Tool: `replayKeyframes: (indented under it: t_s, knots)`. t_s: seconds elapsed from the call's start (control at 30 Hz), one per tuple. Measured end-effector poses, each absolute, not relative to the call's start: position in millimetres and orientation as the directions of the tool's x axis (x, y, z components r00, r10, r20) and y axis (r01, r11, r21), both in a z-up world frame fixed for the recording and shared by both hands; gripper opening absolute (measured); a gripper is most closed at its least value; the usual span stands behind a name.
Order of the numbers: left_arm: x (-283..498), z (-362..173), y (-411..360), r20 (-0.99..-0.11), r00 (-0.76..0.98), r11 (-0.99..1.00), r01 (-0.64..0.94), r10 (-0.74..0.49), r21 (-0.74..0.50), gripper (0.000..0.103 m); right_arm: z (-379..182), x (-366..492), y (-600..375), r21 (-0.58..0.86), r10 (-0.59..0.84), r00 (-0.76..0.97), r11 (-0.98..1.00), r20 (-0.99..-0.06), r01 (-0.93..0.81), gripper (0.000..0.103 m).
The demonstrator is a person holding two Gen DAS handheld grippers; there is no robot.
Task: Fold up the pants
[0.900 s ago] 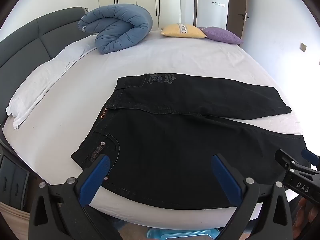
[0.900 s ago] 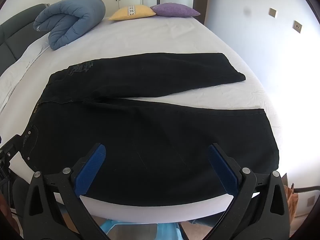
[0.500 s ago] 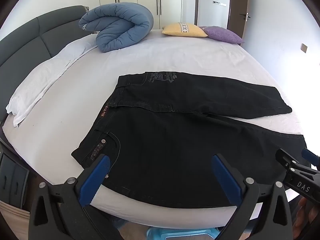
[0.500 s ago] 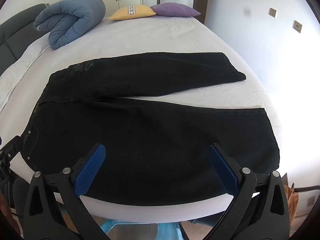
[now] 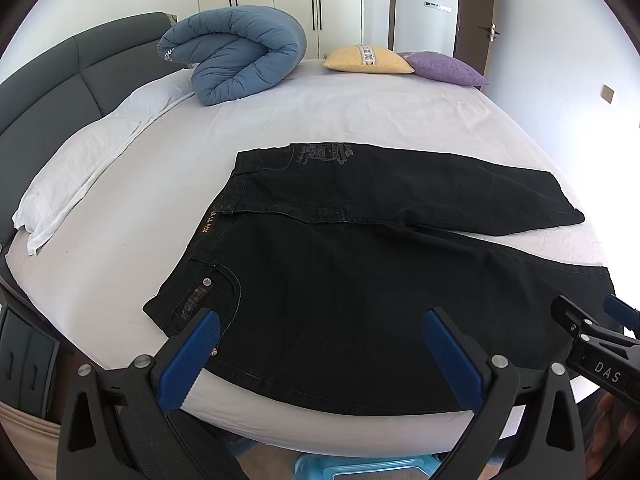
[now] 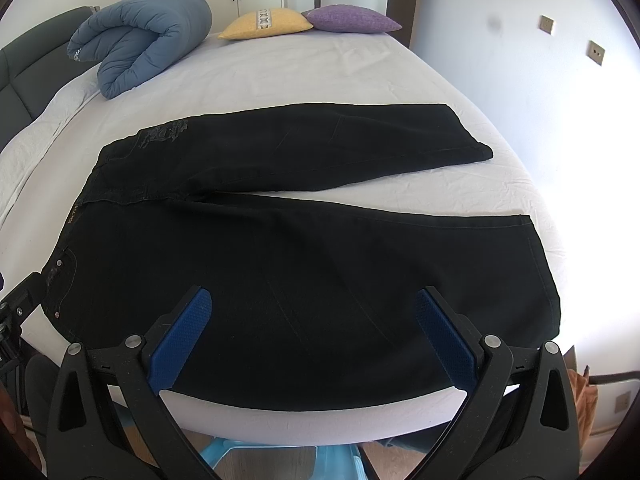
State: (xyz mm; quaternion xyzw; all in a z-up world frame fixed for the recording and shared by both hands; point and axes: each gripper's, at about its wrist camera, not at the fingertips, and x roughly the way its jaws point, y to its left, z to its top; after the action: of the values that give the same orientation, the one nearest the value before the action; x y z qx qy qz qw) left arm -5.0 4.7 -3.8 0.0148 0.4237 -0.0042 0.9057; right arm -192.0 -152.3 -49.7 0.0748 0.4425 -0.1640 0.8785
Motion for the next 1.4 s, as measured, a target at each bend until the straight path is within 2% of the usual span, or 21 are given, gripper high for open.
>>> replayKeyframes:
  t_s: [1.4]
  knots:
    - [-7.8, -5.5, 4.3, -0.773, 0.634, 0.999, 0.022, 0.007, 0.027, 0.103, -56.2, -190.7, -145.5, -0.012, -0.214, 0.551, 0.938, -0.806, 0.347, 0.103]
